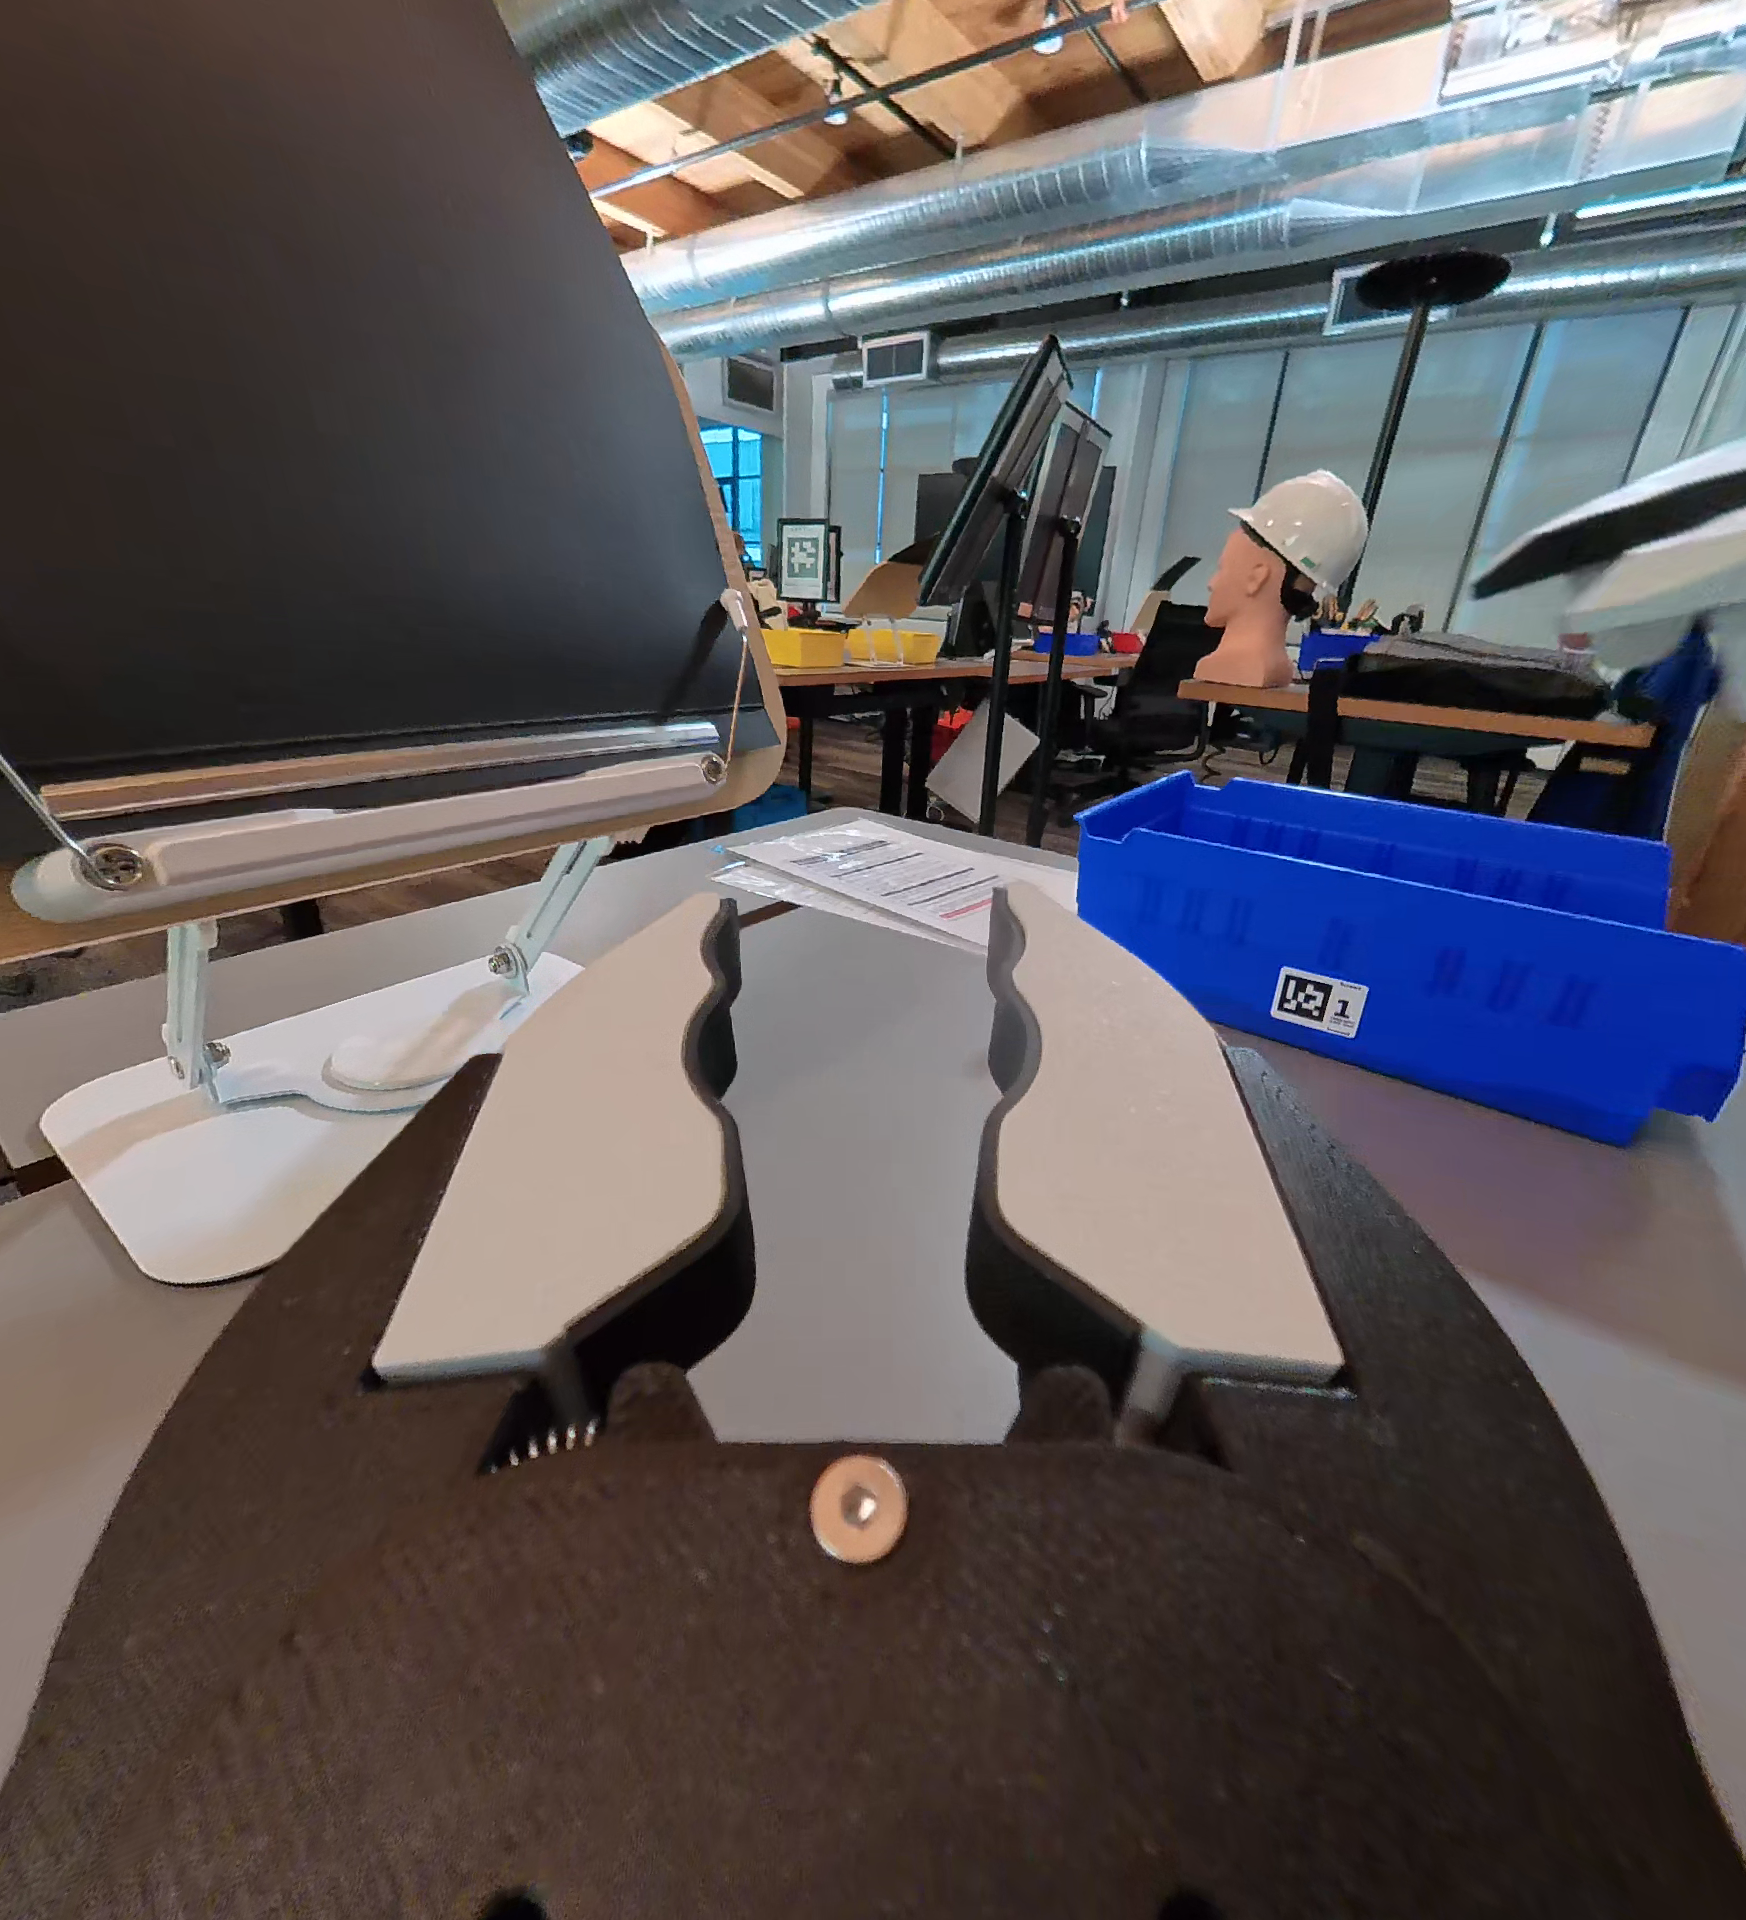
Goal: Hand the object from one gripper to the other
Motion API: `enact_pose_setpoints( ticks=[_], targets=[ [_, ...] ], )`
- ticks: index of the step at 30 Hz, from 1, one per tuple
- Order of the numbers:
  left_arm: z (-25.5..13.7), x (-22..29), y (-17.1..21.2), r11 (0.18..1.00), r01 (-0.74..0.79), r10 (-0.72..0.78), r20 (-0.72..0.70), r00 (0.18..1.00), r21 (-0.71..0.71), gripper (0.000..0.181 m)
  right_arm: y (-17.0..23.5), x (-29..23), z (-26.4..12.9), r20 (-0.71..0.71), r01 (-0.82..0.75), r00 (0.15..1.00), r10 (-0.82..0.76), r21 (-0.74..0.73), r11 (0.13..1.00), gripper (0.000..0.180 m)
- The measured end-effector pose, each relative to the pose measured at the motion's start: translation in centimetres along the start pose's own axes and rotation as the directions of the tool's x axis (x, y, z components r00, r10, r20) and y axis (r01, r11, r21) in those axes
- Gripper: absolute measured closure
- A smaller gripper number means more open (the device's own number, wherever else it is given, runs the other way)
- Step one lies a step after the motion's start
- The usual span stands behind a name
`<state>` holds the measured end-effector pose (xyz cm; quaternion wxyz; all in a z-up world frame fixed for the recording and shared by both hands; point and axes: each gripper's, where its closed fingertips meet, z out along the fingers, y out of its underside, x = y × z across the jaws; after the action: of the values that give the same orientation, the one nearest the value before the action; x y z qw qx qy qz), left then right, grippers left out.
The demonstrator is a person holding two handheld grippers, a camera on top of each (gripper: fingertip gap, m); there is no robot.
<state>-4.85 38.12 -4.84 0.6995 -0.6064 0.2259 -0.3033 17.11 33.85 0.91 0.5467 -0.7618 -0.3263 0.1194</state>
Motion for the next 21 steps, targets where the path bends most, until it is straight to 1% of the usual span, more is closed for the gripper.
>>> enact_pose_setpoints(
  ticks=[2,4,5,7,9,11,13,16,18,21],
  targets=[
    [0.2,0.2,0.4,1.0,-0.003,0.003,-0.005,1.0,-0.015,0.134,1.3,-5.8,0.4,0.141,0.026,0.989,-0.032,0.046,0.999,0.133],
    [0.4,0.3,1.1,0.999,-0.015,0.015,-0.005,1.0,-0.038,0.135,4.5,-10.3,0.9,0.235,0.054,0.97,-0.062,0.04,0.998,0.133],
    [0.5,0.3,1.4,0.998,-0.023,0.023,-0.005,1.0,-0.052,0.135,6.3,-12.0,1.1,0.271,0.068,0.96,-0.076,0.038,0.997,0.132],
    [0.7,0.3,2.1,0.996,-0.039,0.039,-0.004,0.999,-0.081,0.135,9.1,-15.0,1.0,0.355,0.085,0.929,-0.108,0.081,0.993,0.119],
    [0.9,0.4,2.5,0.993,-0.052,0.051,-0.007,0.999,-0.104,0.136,10.9,-17.2,0.6,0.433,0.084,0.89,-0.142,0.15,0.985,0.12],
    [1.1,0.6,2.8,0.99,-0.069,0.068,-0.009,0.998,-0.12,0.137,11.7,-18.3,0.6,0.474,0.126,0.861,-0.182,0.148,0.981,0.12],
    [1.2,0.7,3.2,0.986,-0.095,0.095,-0.008,0.995,-0.134,0.141,11.6,-18.7,0.9,0.49,0.146,0.847,-0.207,0.16,0.976,0.119],
    [1.2,0.6,4.0,0.979,-0.143,0.147,0.017,0.989,-0.148,0.151,11.5,-19.4,0.7,0.543,0.086,0.825,-0.158,0.155,0.984,0.119],
    [1.3,0.0,4.3,0.979,-0.141,0.15,0.052,0.987,-0.147,0.157,11.6,-19.6,0.3,0.579,0.04,0.807,-0.114,0.14,0.989,0.12],
    [1.9,-2.6,2.6,0.987,-0.101,0.118,0.137,0.984,-0.128,0.163,11.4,-19.0,0.2,0.564,0.035,0.818,-0.112,0.146,0.989,0.121]
  ],
)
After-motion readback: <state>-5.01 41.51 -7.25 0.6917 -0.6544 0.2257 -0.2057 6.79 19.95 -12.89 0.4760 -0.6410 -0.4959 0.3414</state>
